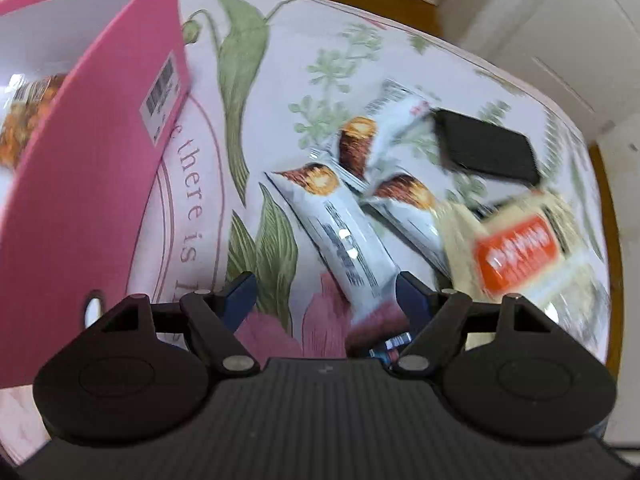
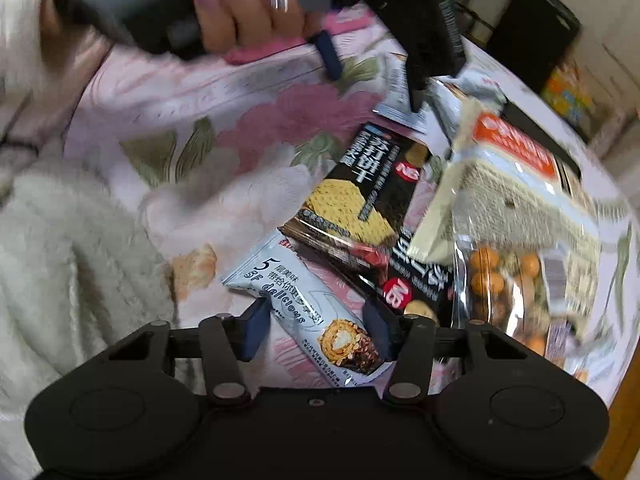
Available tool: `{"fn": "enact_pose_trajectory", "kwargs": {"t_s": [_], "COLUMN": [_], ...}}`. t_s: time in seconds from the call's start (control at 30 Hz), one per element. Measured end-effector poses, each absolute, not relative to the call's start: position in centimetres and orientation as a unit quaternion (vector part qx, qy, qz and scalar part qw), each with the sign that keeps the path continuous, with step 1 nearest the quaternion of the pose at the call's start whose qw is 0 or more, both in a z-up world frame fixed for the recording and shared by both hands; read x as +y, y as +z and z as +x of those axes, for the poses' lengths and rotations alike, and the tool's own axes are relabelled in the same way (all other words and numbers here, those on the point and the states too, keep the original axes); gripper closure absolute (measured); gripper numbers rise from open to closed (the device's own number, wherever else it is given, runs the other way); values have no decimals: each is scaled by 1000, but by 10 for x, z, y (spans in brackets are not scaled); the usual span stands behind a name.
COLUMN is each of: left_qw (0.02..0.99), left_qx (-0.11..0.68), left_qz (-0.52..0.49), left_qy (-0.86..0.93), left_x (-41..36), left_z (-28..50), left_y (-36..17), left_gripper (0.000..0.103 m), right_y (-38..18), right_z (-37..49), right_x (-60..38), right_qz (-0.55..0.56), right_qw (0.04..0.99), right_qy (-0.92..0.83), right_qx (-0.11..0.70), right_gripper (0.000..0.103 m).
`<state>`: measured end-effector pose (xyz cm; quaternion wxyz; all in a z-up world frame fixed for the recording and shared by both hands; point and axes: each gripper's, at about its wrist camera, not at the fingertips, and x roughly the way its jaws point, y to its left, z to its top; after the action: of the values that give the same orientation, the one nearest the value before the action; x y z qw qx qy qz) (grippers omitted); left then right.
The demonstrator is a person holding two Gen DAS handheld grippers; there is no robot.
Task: Organize snacks
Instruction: 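Move the left tool back to the snack pile, then grasp a white wrapped bar with the left tool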
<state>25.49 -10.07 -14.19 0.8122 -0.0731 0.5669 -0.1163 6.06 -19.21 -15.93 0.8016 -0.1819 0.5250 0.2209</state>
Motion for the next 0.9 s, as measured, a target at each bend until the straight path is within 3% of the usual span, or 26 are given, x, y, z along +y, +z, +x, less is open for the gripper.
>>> {"fn": "enact_pose_trajectory", "kwargs": {"t_s": [0.23,0.33,0.4,0.43,0.9], "left_qw": [844,851,860,861,842], "left_qx": [528,520,503,498,501], "left_qz": [-38,-8,20,33,68], "left_qy": [-86,-72,-84,-91,-188], "left_x": [-123,-127,-128,-128,-89], "left_z": [250,246,242,241,187], "left_y": [-143,-141,-138,-137,-95], "left_gripper": [25,49,71,75,77], "right_y": [-147,-141,-136,-132,-103], "right_z": [54,48,44,42,46], "right_x": [-229,-240,-245,-247,-253], "right_qz": [-6,41,55,62,94], "right_qw": [823,826,830,832,840], "right_qy": [136,108,90,83,50], "right_qx": [551,552,548,546,533], "right_gripper": [55,57,57,57,62]}}
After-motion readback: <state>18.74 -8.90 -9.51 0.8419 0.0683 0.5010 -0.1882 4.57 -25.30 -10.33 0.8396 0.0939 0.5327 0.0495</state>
